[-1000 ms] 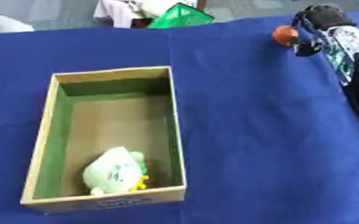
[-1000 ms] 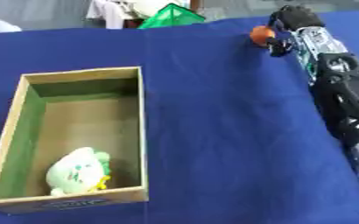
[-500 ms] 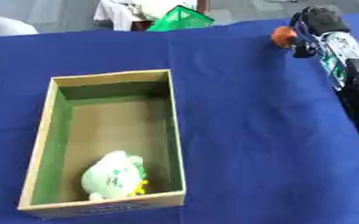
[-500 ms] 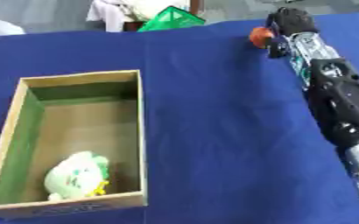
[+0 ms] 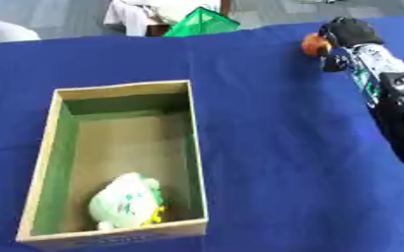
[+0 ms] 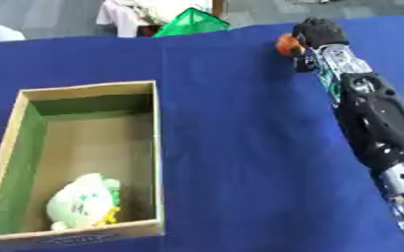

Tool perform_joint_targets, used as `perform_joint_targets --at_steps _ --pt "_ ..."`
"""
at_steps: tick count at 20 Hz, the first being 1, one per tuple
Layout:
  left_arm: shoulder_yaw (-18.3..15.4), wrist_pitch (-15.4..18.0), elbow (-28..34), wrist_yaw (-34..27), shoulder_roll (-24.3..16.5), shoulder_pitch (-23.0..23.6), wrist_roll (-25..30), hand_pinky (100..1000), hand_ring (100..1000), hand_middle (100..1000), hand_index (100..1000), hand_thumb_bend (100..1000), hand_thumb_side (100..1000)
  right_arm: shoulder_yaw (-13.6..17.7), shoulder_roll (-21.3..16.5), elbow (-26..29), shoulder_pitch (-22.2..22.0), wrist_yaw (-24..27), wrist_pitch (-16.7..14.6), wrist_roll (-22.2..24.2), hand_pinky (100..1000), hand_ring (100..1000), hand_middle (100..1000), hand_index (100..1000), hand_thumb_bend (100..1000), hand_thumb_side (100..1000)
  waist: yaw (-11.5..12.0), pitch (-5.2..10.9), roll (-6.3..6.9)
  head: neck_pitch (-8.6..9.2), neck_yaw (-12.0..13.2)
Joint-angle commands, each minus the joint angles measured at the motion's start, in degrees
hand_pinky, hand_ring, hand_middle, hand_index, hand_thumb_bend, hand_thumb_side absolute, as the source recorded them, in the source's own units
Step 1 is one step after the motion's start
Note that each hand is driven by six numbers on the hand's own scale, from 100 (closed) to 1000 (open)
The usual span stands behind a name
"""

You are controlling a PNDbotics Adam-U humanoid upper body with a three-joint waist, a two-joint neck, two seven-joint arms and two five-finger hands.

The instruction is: Pick up objects on the table and place them in the box.

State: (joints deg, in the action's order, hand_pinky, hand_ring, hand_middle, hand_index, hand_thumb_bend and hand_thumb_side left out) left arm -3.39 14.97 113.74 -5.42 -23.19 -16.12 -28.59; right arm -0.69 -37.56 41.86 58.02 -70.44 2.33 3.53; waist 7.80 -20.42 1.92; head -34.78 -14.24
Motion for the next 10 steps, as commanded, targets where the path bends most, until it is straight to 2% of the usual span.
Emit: perform_joint_targets --at_steps 1,4,10 --pt "-0.3 0.1 0.9 -0.1 -0.9 -0.6 0.3 750 851 727 753 215 825 0.4 -0.6 0.8 0.9 1.0 0.7 -1.2 701 686 546 699 100 100 0.1 0.96 -0.07 0.6 -0.1" --pt "-0.3 0.1 0.9 -0.2 -0.9 -0.6 0.3 750 851 727 753 215 825 0.4 -0.7 1.4 0.9 2.2 1.3 -3.9 676 621 490 648 100 100 0.0 1.04 -0.11 0.44 0.0" --pt "-0.3 0.0 0.9 -0.3 -1.0 -0.6 0.4 751 851 728 754 216 821 0.0 -1.0 3.1 0.9 5.4 1.8 -9.8 630 539 450 599 100 100 -0.1 1.36 -0.24 0.18 0.1"
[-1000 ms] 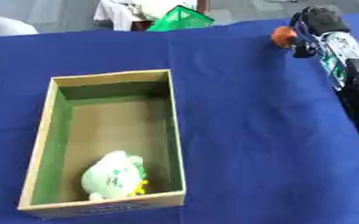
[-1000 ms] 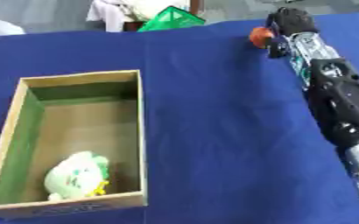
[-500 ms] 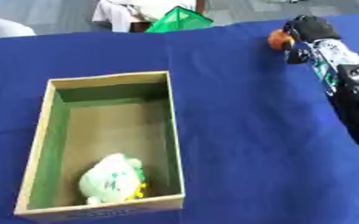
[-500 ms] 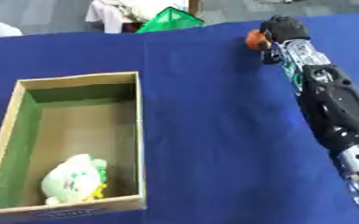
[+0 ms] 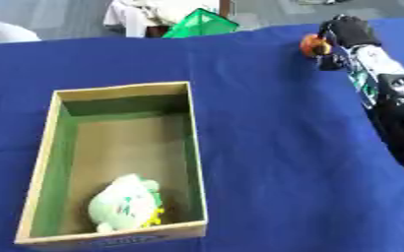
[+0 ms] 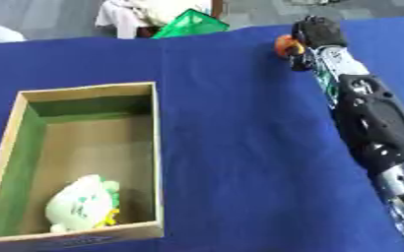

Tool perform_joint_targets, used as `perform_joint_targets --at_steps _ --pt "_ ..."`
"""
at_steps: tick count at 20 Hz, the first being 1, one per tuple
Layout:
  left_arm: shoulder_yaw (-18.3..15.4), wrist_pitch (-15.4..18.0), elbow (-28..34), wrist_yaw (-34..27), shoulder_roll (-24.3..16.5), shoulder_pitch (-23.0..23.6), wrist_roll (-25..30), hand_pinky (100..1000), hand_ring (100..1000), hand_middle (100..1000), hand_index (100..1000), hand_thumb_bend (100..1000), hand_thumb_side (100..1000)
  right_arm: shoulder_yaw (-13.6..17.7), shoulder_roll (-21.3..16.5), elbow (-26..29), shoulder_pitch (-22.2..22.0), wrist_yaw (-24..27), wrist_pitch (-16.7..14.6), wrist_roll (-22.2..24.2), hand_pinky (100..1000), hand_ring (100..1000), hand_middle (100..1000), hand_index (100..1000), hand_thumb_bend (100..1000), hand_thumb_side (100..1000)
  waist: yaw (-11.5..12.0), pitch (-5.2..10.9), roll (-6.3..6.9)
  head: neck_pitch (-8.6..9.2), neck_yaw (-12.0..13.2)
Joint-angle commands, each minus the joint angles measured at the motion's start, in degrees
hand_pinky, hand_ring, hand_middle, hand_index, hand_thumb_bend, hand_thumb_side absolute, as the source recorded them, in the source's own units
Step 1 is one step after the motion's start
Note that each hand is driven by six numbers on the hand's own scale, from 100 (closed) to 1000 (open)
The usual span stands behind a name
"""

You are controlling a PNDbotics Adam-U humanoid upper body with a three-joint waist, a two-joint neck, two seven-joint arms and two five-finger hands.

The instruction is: Pick up objects on the table and place them in the box.

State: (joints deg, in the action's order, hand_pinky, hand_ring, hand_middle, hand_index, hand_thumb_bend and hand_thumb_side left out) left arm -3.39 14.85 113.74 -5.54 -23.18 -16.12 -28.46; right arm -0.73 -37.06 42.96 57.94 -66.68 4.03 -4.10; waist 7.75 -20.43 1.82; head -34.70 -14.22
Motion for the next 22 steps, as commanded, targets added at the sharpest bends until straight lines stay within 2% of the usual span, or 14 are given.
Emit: perform_joint_targets --at_steps 1,6,11,15,22 --pt "-0.4 0.1 0.9 -0.1 -1.0 -0.6 0.3 751 851 728 754 216 821 -0.1 -1.6 2.3 0.9 2.5 -0.1 -2.6 628 535 448 599 100 100 -0.1 1.43 -0.18 0.01 0.1" --pt "-0.5 0.2 0.9 -0.1 -1.2 -0.4 0.2 751 851 729 755 217 817 -1.7 -3.5 6.5 0.1 6.5 -2.2 -1.9 616 523 443 603 100 100 -0.4 1.9 -0.59 -0.58 0.6" --pt "-0.8 0.2 0.9 0.2 -1.7 -0.2 0.0 752 850 729 756 224 809 -4.6 -7.5 15.5 -2.5 11.3 -4.5 1.8 613 530 444 605 100 100 -1.0 2.59 -1.06 -1.3 1.4" --pt "-1.1 0.4 0.9 0.5 -2.3 0.1 -0.4 753 850 729 757 227 803 -7.4 -13.0 29.7 -7.6 17.5 -5.4 5.6 606 534 444 604 100 100 -1.6 3.17 -1.49 -2.18 2.5" --pt "-1.3 0.5 0.9 0.8 -2.7 0.3 -0.6 754 849 730 758 233 796 -9.2 -20.7 59.9 -18.0 28.5 -3.9 9.4 595 539 444 603 100 100 -2.2 4.0 -2.19 -2.91 3.7"
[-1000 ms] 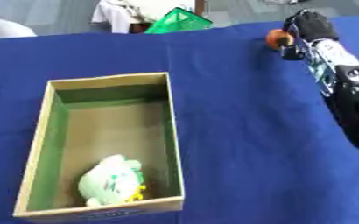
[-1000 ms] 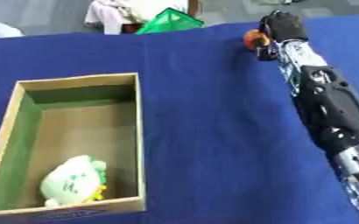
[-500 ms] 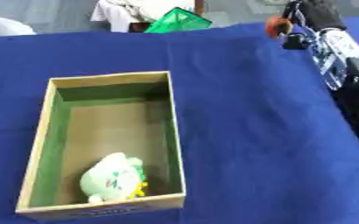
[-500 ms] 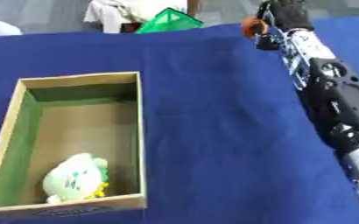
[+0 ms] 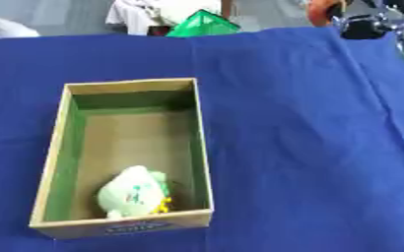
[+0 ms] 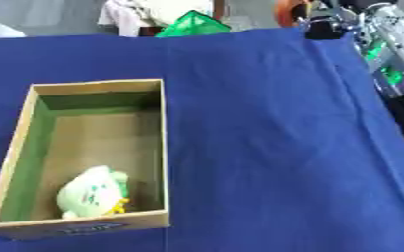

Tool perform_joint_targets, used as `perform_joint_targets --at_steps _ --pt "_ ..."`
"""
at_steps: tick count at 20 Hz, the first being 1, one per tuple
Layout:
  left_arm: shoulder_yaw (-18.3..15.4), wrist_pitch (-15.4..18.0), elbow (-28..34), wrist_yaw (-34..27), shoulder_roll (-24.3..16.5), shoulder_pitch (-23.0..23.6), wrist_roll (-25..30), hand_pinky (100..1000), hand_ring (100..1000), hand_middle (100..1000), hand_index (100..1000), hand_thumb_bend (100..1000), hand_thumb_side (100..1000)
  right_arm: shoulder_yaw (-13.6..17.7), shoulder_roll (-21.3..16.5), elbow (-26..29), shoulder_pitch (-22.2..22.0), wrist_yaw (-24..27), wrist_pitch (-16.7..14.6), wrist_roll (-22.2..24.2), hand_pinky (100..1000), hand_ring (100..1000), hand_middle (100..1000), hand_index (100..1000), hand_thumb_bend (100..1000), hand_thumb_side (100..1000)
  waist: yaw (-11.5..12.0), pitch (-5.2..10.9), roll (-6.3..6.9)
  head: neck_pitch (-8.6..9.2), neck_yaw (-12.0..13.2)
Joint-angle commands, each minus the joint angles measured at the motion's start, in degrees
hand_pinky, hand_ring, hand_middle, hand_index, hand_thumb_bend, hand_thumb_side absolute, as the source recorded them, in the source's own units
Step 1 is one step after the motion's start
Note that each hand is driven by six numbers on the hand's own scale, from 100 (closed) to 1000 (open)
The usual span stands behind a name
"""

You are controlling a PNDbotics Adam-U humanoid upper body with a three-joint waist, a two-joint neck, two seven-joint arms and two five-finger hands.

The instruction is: Pick up objects on the table and place them in the box.

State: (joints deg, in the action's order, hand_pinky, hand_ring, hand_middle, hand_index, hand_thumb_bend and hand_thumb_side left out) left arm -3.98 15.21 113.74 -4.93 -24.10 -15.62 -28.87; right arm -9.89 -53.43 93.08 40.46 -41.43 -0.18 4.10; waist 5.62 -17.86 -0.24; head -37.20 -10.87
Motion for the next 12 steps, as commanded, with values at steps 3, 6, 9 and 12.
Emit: perform_joint_targets --at_steps 3,6,9,12 --pt "-0.6 0.1 0.9 0.2 -1.8 -0.3 -0.1 754 849 730 758 235 795 -1.6 -6.0 19.2 -2.1 6.4 0.3 3.5 593 542 450 603 100 100 0.0 1.81 -0.42 -0.65 0.3" --pt "-0.4 0.1 0.9 0.1 -1.8 -0.2 0.1 754 849 729 758 236 794 -4.4 -5.6 21.2 -0.3 8.5 -3.1 4.6 593 541 452 604 100 100 0.3 2.11 -0.61 -0.91 0.1" --pt "-0.2 0.1 0.9 -0.1 -1.6 -0.2 0.3 754 849 729 758 236 795 -7.9 -3.2 21.5 2.9 9.7 -5.2 6.9 596 539 453 606 100 100 0.6 2.28 -0.71 -1.05 -0.2" --pt "-0.1 0.1 0.9 -0.2 -1.5 -0.3 0.4 754 849 729 758 238 795 -10.8 0.1 21.5 6.2 10.0 -5.3 9.8 597 538 453 607 100 100 1.0 2.34 -0.73 -1.18 -0.2"
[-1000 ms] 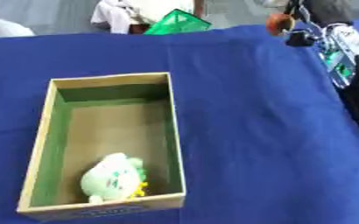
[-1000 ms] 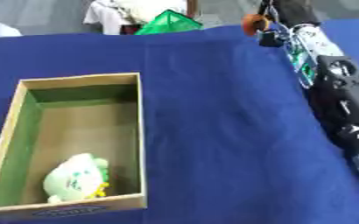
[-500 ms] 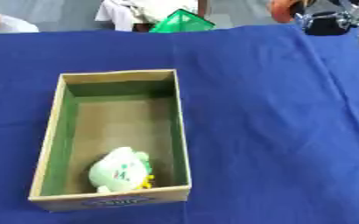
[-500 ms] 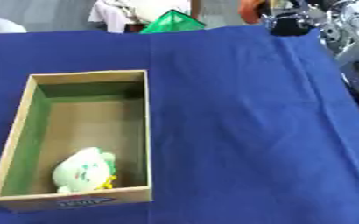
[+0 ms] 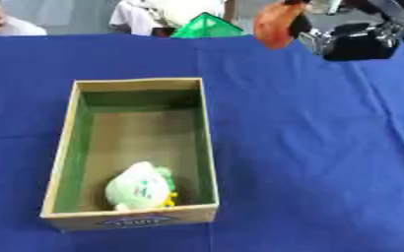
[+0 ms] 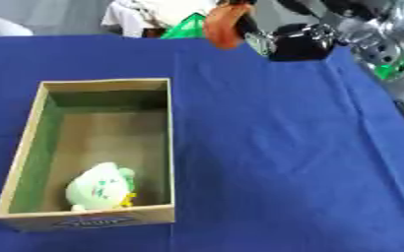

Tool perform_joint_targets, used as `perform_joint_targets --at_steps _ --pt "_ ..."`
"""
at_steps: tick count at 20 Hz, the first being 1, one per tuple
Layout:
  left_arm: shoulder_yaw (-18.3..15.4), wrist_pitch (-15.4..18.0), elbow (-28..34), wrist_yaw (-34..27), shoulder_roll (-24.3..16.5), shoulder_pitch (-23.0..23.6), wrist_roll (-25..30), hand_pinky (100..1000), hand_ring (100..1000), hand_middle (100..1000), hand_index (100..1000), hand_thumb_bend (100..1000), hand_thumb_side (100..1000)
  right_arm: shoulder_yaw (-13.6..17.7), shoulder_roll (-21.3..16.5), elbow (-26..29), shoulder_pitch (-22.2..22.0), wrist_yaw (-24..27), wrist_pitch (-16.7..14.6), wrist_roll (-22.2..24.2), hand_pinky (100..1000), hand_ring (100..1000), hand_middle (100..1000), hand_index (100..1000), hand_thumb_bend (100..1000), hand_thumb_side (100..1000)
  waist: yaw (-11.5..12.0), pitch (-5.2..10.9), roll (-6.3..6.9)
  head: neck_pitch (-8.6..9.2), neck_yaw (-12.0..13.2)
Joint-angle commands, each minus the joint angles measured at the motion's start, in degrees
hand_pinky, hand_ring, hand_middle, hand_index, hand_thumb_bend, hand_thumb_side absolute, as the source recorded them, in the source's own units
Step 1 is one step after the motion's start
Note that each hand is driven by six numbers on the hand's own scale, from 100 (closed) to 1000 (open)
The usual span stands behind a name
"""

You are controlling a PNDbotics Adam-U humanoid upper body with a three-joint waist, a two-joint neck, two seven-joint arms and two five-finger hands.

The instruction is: Pick up objects on the table and place them in the box.

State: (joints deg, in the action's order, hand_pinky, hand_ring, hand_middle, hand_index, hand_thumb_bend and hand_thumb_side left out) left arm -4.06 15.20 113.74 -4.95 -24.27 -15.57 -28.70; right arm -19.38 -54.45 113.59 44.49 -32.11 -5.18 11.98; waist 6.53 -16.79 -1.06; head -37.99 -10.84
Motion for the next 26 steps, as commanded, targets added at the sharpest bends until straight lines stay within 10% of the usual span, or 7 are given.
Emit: perform_joint_targets --at_steps 1,12,26 --pt "0.0 0.1 0.9 -0.2 -1.2 -0.4 0.3 754 849 729 758 238 795 -2.3 2.5 1.0 3.1 0.3 0.0 2.9 597 538 454 607 100 100 0.3 1.27 0.08 -0.43 -0.3" --pt "0.4 0.3 0.9 -0.7 -0.6 -1.0 0.8 754 848 729 757 240 795 -7.2 15.5 -1.0 3.8 -8.2 5.6 9.4 603 529 452 610 100 100 1.7 0.74 0.22 -0.44 -1.4" --pt "0.7 0.2 0.9 -1.0 0.0 -1.1 1.2 753 848 729 756 237 803 -13.8 22.8 -13.4 3.2 -18.8 -2.5 9.4 635 616 512 657 100 100 2.2 0.35 0.42 -0.5 -1.6"
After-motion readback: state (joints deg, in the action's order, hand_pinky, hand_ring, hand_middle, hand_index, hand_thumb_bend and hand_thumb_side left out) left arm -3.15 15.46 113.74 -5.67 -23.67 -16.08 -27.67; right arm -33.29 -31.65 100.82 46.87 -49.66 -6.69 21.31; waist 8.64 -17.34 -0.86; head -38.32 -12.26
